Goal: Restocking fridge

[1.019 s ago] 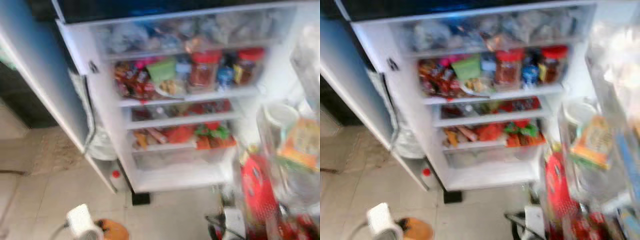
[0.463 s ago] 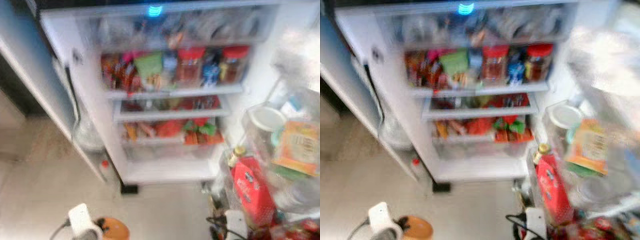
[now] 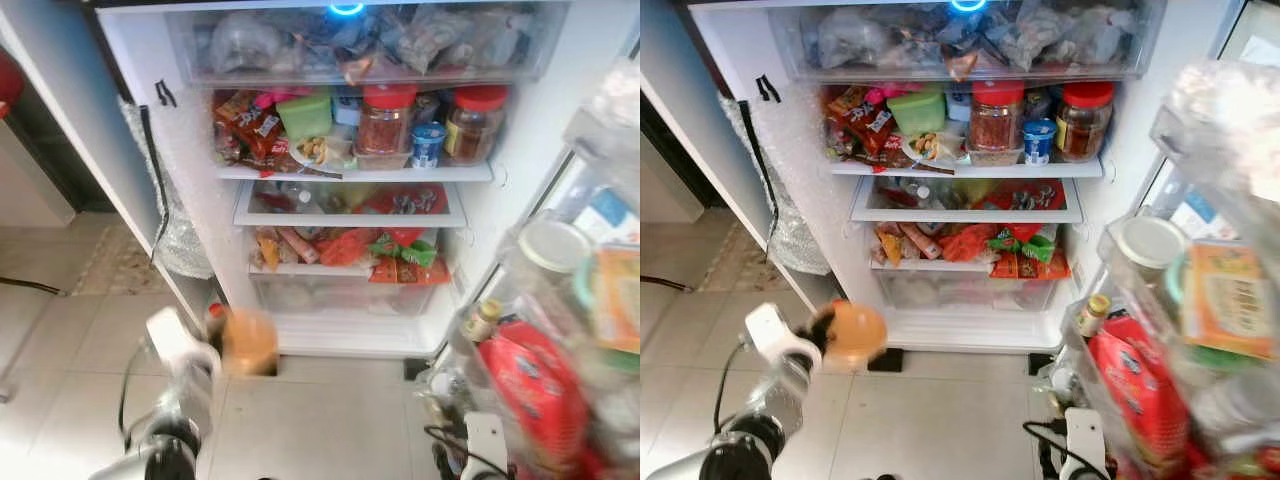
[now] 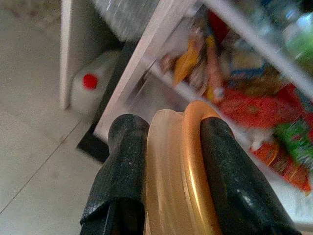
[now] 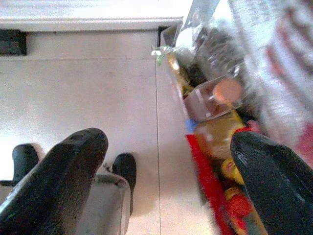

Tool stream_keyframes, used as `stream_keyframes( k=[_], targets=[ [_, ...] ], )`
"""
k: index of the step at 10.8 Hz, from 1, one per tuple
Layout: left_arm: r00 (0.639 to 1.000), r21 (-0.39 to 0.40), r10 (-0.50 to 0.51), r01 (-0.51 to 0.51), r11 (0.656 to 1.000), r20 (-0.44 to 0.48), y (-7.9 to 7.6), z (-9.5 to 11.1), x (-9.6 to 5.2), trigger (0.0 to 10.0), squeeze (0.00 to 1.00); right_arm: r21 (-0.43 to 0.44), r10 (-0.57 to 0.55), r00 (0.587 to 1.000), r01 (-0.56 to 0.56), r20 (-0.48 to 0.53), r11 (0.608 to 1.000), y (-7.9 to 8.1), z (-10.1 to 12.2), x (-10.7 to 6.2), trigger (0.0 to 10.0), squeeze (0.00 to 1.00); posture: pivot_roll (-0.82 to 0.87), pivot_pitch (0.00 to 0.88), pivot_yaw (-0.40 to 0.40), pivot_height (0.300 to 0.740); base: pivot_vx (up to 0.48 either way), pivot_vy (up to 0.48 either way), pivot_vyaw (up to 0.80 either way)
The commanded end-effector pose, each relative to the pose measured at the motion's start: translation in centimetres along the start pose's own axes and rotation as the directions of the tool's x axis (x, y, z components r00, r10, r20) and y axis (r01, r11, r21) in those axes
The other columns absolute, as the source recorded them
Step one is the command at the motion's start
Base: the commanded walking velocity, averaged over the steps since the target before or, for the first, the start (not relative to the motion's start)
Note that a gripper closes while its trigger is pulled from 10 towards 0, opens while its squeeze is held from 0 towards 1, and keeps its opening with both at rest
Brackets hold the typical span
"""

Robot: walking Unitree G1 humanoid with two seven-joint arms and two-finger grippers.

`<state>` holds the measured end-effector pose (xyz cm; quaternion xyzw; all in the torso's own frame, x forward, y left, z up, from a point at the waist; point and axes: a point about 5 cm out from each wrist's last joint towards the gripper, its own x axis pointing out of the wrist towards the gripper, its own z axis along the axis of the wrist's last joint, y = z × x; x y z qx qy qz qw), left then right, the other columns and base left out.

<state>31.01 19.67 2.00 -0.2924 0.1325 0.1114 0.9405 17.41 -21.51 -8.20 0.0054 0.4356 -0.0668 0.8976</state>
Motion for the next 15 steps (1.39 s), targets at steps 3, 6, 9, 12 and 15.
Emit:
stream_keyframes(
  k=[3,6,9,12,15],
  targets=[
    [0.981,-0.093,-0.162,0.172,0.981,0.112,-2.9,1.6,0.7,10.0,0.00,0.003,-0.003,0.999,0.003,-0.051,1.000,0.1,-1.7,-0.4,10.0,0.00,-0.12,0.110,0.058,0.740,0.000,0.000,0.00],
    [0.919,-0.192,-0.387,0.395,0.899,0.078,-5.1,0.1,-0.2,10.0,0.00,0.048,-0.026,0.996,0.030,-0.083,0.998,0.1,-3.8,-1.1,10.0,0.00,-0.12,0.113,0.072,0.740,0.000,0.000,0.00],
    [0.891,-0.214,-0.451,0.451,0.866,0.052,-5.2,-1.1,-1.4,10.0,0.00,0.072,-0.027,0.996,0.033,-0.080,0.997,0.0,-5.0,-1.6,10.0,0.00,-0.11,0.118,0.078,0.740,0.000,0.000,0.00],
    [0.877,-0.222,-0.476,0.477,0.851,0.061,-5.7,-0.6,-1.4,10.0,0.00,0.082,-0.028,0.997,0.035,-0.074,0.996,0.2,-5.4,-1.8,10.0,0.00,-0.12,0.128,0.087,0.740,0.090,0.000,0.00],
    [0.856,-0.228,-0.514,0.511,0.829,0.051,-6.5,-0.2,-1.9,10.0,0.00,0.096,-0.035,0.996,0.042,-0.081,0.994,0.5,-5.8,-2.0,10.0,0.00,-0.13,0.125,0.101,0.740,0.285,0.000,0.00]
  ],
)
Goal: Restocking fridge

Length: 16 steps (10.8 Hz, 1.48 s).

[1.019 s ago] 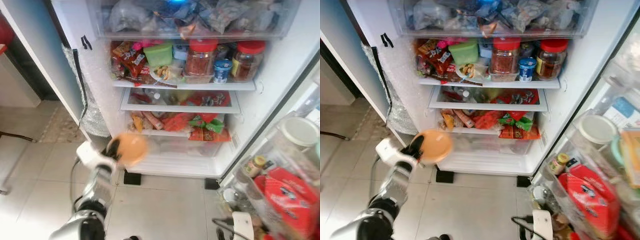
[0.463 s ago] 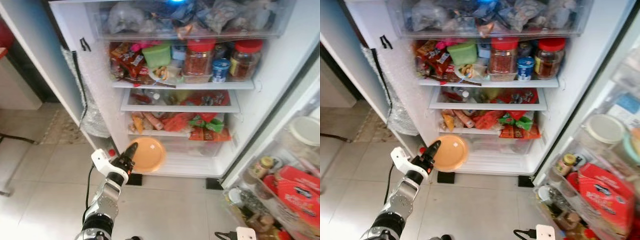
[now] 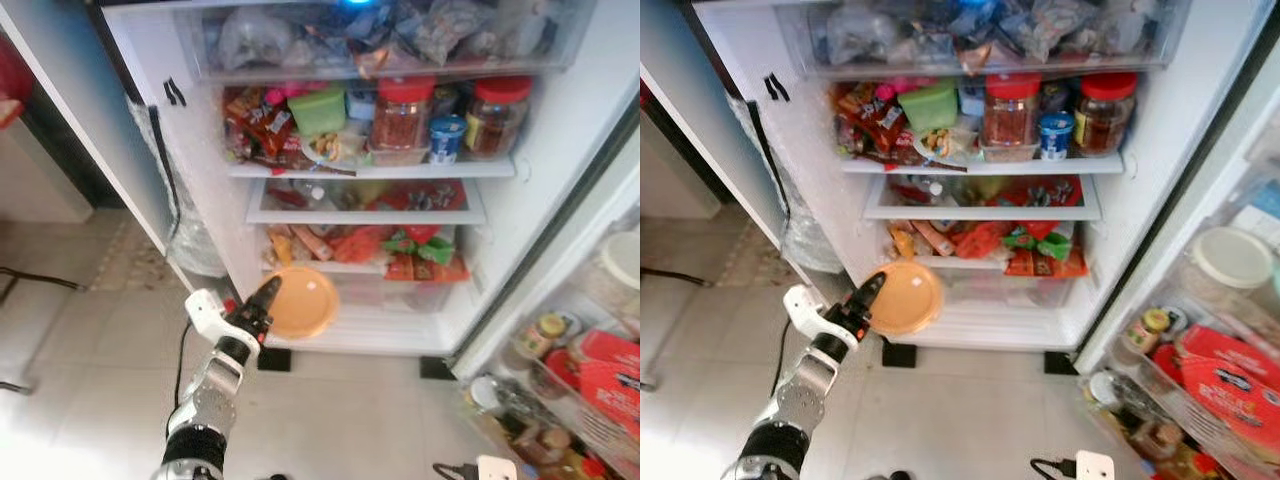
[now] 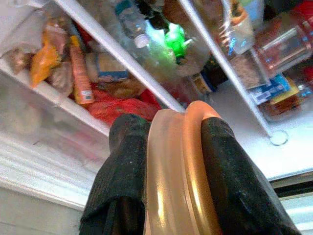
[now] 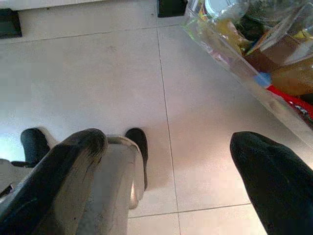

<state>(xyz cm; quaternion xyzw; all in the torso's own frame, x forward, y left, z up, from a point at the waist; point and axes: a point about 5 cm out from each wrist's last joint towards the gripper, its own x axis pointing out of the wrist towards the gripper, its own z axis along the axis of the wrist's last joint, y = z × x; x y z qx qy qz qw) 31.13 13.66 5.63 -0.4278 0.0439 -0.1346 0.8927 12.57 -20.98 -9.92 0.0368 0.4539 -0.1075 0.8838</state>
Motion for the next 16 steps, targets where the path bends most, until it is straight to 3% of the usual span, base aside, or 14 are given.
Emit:
stream_keyframes(
  k=[1,5,11,16],
  targets=[
    [1.000,0.004,-0.007,0.007,1.000,0.000,-0.1,0.4,-0.1,10.0,0.00,0.013,0.004,0.999,-0.003,-0.033,1.000,0.4,-1.1,-0.3,10.0,0.00,-0.13,0.127,0.102,0.740,0.296,0.000,0.00],
    [1.000,0.009,-0.019,0.019,1.000,-0.005,-0.4,0.8,-0.1,10.0,0.00,0.013,-0.010,1.000,0.011,-0.022,1.000,0.5,-1.2,-0.4,10.0,0.00,-0.12,0.169,0.103,0.740,0.316,0.000,0.00],
    [0.999,0.018,-0.037,0.038,0.999,-0.016,-1.0,1.3,-0.1,10.0,0.00,-0.035,-0.131,0.991,0.131,0.015,0.991,-0.4,-1.2,-0.6,10.0,0.00,-0.11,0.200,0.104,0.740,0.341,0.000,0.00],
    [0.995,-0.015,-0.050,0.049,0.999,-0.082,-1.2,0.4,-0.5,10.0,0.00,-0.039,-0.123,0.992,0.123,0.001,0.992,-0.3,-1.4,-0.6,10.0,0.00,-0.10,0.206,0.106,0.740,0.000,0.000,0.00]
  ],
)
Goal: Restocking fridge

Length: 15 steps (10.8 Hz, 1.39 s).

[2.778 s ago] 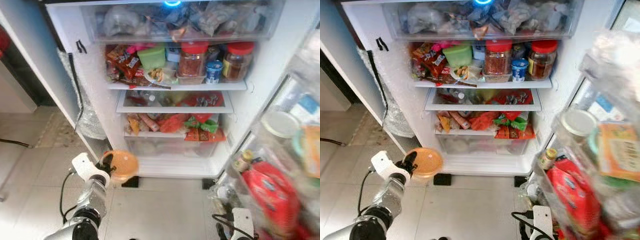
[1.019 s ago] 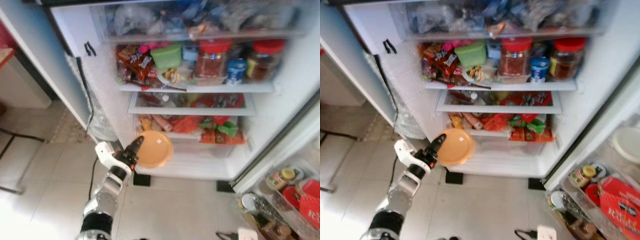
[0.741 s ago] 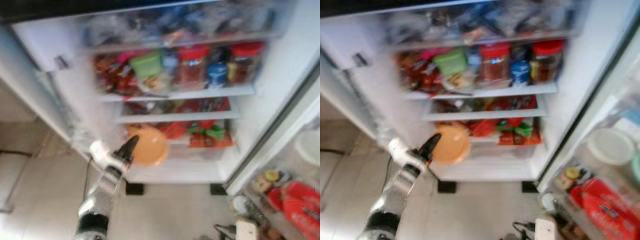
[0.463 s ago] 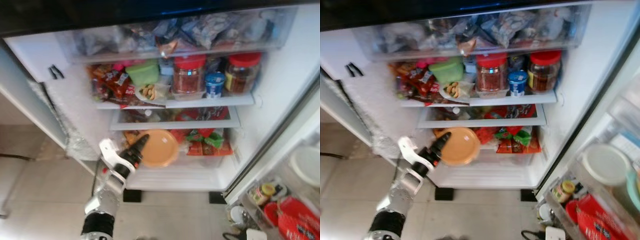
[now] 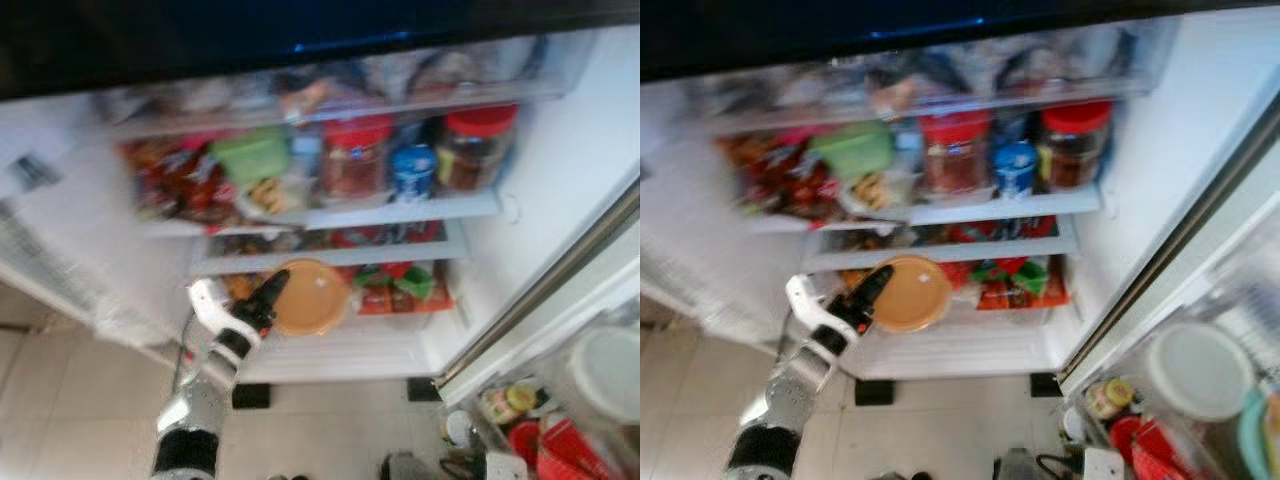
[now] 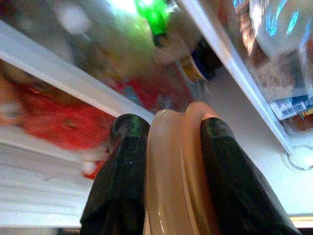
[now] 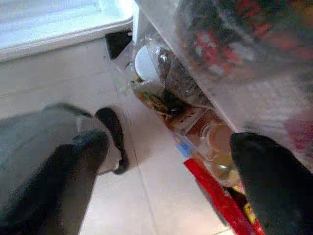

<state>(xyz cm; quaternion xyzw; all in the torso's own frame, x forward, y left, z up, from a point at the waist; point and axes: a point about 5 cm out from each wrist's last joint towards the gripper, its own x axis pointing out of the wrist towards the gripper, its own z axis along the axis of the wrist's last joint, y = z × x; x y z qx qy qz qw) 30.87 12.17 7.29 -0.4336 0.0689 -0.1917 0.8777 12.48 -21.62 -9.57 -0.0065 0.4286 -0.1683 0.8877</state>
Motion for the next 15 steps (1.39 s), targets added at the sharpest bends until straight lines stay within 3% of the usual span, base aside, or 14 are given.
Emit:
stream_keyframes(
  k=[1,15],
  targets=[
    [1.000,-0.020,0.021,-0.022,1.000,-0.020,1.02,0.02,-1.14,10.0,0.00,-0.028,0.022,0.998,-0.024,-0.064,0.999,0.32,-1.62,-0.52,10.0,0.00,-0.10,0.207,0.105,0.740,0.000,0.000,0.00],
    [1.000,-0.001,0.021,-0.021,1.000,-0.020,0.68,0.08,-0.96,10.0,0.00,-0.025,0.046,0.997,-0.047,-0.059,0.999,0.45,-1.33,-0.39,10.0,0.00,-0.10,0.211,0.095,0.740,0.000,0.000,0.00]
  ],
)
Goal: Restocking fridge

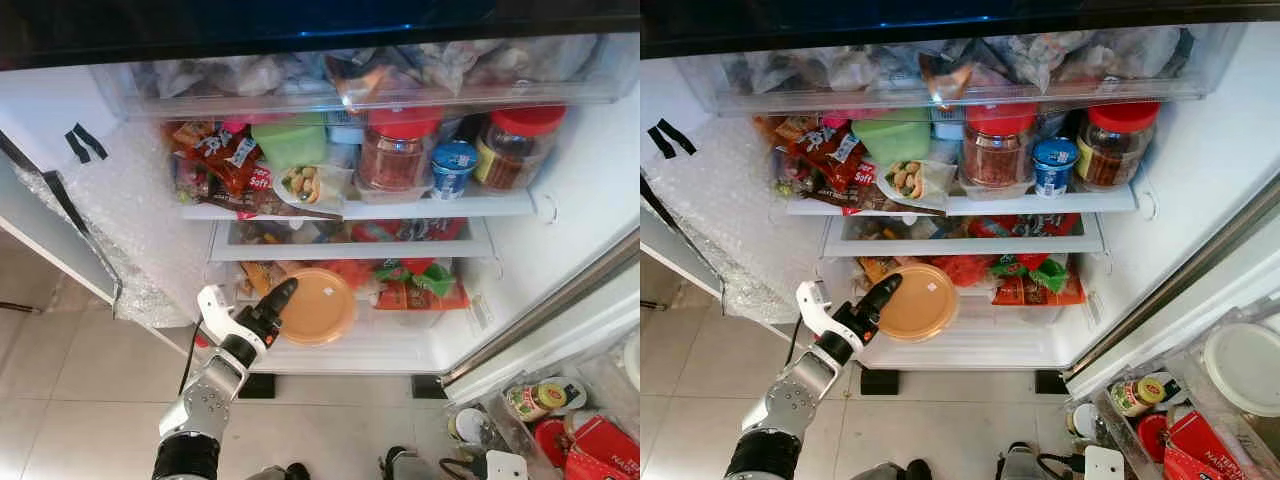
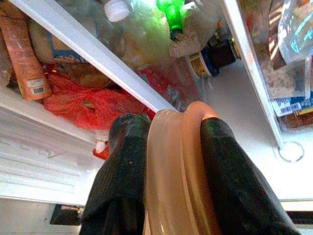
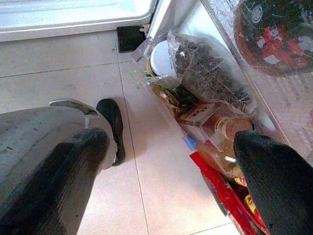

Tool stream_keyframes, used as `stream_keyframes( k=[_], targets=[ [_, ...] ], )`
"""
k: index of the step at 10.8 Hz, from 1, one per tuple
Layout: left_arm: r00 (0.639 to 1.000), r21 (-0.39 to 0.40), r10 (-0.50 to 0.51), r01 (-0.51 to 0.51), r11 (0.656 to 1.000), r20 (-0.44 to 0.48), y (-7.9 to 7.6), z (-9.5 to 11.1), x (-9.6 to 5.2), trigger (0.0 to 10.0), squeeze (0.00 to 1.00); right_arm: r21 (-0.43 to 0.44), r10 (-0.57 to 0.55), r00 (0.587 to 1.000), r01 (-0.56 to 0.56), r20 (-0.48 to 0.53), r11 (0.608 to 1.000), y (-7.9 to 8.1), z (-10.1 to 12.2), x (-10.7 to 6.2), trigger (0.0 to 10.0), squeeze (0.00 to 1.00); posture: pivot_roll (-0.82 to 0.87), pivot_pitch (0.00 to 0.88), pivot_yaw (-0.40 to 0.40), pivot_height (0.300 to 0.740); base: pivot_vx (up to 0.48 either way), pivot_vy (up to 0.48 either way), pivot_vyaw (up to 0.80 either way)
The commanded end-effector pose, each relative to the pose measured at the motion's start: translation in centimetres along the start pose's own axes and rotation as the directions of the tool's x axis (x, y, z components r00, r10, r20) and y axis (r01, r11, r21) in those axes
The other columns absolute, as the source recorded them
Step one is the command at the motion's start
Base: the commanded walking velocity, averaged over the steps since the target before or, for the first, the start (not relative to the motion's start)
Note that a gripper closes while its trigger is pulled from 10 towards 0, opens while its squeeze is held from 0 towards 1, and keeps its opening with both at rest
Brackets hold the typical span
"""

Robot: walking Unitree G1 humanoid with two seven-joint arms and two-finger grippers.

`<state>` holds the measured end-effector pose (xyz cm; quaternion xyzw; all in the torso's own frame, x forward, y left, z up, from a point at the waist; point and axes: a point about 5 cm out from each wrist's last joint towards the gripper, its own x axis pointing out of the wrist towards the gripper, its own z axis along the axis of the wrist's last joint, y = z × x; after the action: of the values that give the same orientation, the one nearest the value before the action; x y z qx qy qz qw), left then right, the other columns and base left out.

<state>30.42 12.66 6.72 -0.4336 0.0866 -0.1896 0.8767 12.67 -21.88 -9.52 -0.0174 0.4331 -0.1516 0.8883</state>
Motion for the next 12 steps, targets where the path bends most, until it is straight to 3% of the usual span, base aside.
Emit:
stream_keyframes(
  k=[1,2,12],
  targets=[
    [1.000,0.010,0.002,-0.002,1.000,0.005,0.12,0.15,-0.31,10.0,0.00,0.002,0.024,0.998,-0.024,-0.062,1.000,0.65,-1.60,-0.53,10.0,0.00,-0.10,0.210,0.097,0.740,0.000,0.000,-0.45],
    [1.000,0.012,0.001,-0.001,1.000,0.003,0.12,0.13,-0.29,10.0,0.00,0.016,0.028,0.998,-0.027,-0.061,0.999,0.57,-1.62,-0.53,10.0,0.00,-0.10,0.209,0.097,0.740,0.000,0.000,-0.74],
    [1.000,0.052,-0.006,0.008,0.999,-0.024,-0.11,-0.20,-0.16,10.0,0.00,0.026,0.065,0.997,-0.064,-0.039,0.998,1.51,-1.10,-0.44,10.0,0.00,-0.10,0.187,0.100,0.740,0.000,0.000,-0.07]
  ],
)
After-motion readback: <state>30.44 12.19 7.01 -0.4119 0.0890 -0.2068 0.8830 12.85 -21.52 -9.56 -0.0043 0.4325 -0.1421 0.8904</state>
